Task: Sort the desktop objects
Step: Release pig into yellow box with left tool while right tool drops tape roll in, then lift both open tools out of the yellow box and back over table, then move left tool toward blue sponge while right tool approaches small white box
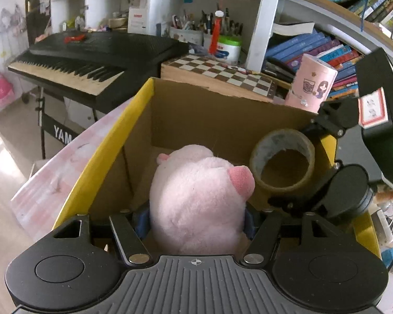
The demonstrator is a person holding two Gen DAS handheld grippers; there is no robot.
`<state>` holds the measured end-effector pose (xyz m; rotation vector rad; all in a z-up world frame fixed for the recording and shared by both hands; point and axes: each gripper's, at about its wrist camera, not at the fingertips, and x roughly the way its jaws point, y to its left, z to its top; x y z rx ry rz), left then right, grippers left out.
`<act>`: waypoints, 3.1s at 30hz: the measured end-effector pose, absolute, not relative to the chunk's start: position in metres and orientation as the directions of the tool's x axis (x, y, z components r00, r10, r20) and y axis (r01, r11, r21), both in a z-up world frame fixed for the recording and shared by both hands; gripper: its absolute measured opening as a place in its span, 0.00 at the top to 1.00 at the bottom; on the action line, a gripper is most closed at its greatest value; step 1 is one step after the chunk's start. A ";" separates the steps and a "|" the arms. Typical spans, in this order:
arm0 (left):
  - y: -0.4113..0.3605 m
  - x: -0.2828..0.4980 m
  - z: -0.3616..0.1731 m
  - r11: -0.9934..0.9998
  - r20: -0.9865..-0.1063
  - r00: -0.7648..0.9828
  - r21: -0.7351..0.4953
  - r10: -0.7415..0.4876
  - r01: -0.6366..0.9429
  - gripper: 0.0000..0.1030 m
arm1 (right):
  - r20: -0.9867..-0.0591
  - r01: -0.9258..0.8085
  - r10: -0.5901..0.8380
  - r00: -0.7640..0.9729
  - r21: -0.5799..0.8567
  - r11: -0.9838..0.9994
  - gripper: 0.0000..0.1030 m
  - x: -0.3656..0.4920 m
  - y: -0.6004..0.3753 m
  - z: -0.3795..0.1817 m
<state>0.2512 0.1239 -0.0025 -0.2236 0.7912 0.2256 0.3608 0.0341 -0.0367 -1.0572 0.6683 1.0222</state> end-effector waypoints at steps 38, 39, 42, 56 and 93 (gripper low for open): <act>0.109 0.103 0.062 0.970 -0.419 0.900 -0.137 0.125 -0.198 0.08 | -0.424 -0.473 0.412 0.806 -0.044 0.880 0.00 0.187 -0.088 0.073; 0.109 0.098 0.059 0.970 -0.425 0.897 -0.136 0.125 -0.200 0.08 | -0.425 -0.461 0.400 0.812 -0.045 0.886 0.00 0.178 -0.090 0.070; 0.105 0.080 0.053 0.973 -0.440 0.886 -0.101 0.142 -0.207 0.08 | -0.437 -0.434 0.372 0.819 -0.047 0.900 0.00 0.152 -0.094 0.061; 0.093 0.018 0.032 0.981 -0.501 0.855 -0.057 0.131 -0.184 0.08 | -0.546 -0.383 0.302 0.782 -0.038 0.923 0.00 0.054 -0.097 0.015; 0.003 0.030 0.004 0.998 -0.631 0.773 -0.035 -0.065 0.055 0.08 | -0.656 -0.154 0.109 0.747 -0.011 0.988 0.00 0.022 -0.185 -0.015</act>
